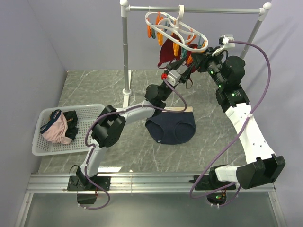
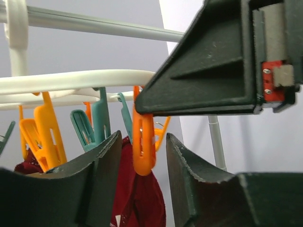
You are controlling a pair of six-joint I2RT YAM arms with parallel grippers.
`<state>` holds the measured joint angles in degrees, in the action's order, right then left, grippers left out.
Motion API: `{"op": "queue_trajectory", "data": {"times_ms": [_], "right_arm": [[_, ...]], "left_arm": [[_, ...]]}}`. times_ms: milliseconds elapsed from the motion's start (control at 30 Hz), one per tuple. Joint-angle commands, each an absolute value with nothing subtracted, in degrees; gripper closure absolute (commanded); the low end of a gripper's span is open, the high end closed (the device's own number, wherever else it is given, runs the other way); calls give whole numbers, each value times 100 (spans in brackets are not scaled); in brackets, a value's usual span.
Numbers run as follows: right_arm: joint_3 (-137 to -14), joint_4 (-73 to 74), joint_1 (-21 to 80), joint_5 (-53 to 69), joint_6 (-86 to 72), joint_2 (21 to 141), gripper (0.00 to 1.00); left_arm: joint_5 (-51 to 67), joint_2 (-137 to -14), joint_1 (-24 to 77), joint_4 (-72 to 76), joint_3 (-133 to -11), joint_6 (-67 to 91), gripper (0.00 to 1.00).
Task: Clip the underwear to the hanger
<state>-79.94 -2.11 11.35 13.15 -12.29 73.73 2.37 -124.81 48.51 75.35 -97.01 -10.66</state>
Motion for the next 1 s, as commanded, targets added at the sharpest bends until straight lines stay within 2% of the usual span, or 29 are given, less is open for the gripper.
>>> {"op": "queue_trajectory", "data": {"times_ms": [0, 300, 533, 667, 967], "right_arm": [[-8051, -308, 1099, 1380, -1213, 7163, 100], [-8033, -307, 1107, 1555, -1301, 7172, 100], [-8033, -334, 1107, 1538, -1336, 7154, 100], [-8051, -351, 1099, 1529, -1354, 7181, 100], [-8033, -404, 1099, 1512, -1389, 7181, 100]], "left_arm": [[334, -12507, 4799, 8367, -10019, -932, 53], [562, -12533, 4764, 8218, -10222, -765, 70], [633, -12542, 4729, 8077, -10204, -703, 67], [624, -12524, 4729, 7990, -10178, -677, 62], [563, -12498, 4693, 7761, -10125, -528, 60]]}}
